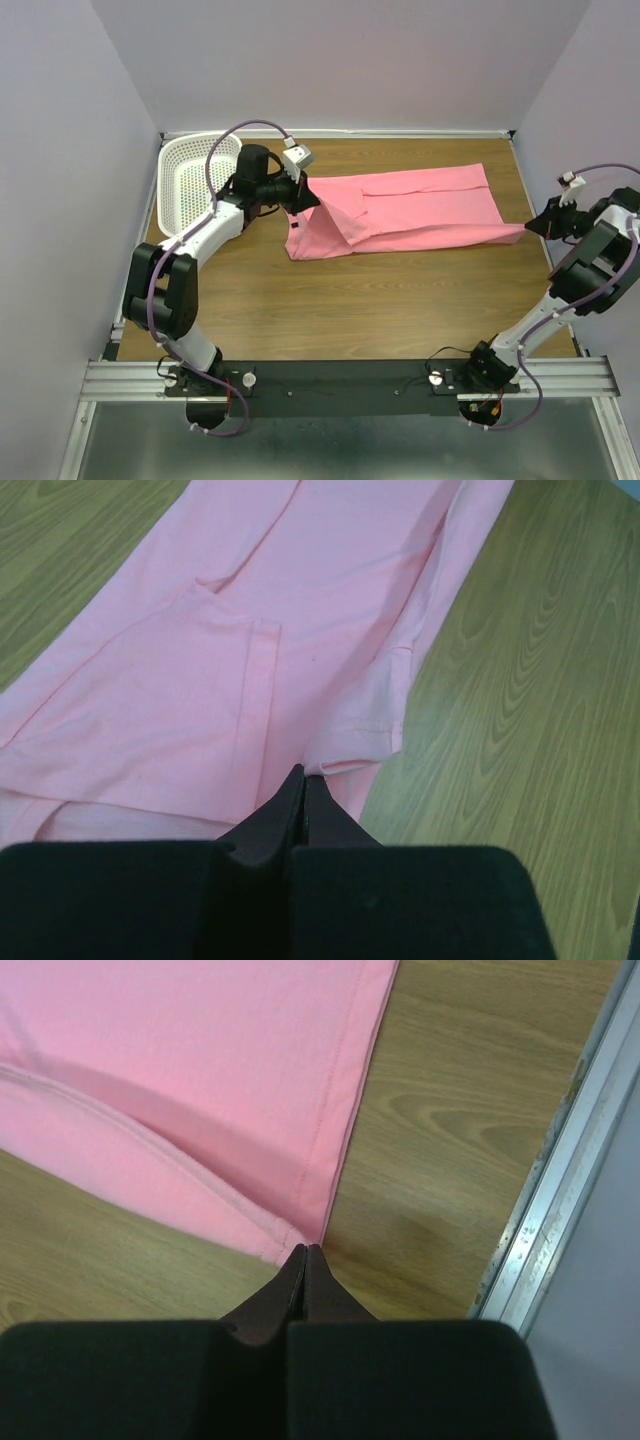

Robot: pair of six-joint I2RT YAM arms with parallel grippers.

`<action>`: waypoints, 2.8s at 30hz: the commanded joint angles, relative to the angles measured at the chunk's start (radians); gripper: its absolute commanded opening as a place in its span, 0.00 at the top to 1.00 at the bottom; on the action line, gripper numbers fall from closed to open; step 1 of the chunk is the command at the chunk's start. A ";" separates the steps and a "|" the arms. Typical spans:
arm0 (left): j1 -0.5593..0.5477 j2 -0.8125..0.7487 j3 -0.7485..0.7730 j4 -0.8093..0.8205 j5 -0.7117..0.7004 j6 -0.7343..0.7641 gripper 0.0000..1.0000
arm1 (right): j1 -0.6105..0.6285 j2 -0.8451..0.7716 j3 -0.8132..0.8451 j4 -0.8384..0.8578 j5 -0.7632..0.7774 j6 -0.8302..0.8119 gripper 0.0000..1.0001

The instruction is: Fold and stack the t-shirts

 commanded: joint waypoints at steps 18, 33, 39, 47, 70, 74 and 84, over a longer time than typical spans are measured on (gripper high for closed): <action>0.047 -0.061 -0.062 0.084 -0.063 -0.071 1.00 | 0.126 0.178 0.189 0.109 0.032 0.131 0.99; 0.048 -0.061 -0.081 0.055 -0.049 -0.069 1.00 | 0.177 0.255 0.247 0.152 0.072 0.182 0.99; 0.048 -0.085 -0.110 0.042 -0.037 -0.066 1.00 | 0.201 0.261 0.246 0.160 0.085 0.187 0.99; 0.050 -0.110 -0.142 0.033 -0.059 -0.059 1.00 | 0.229 0.278 0.267 0.175 0.099 0.213 0.99; 0.079 -0.074 -0.108 0.027 -0.059 -0.059 1.00 | 0.247 0.331 0.307 0.224 0.184 0.274 0.99; 0.084 -0.047 -0.079 0.001 -0.059 -0.049 1.00 | 0.249 0.339 0.315 0.229 0.188 0.282 0.99; 0.084 0.027 -0.012 -0.053 -0.061 -0.048 1.00 | 0.252 0.309 0.310 0.239 0.196 0.311 0.67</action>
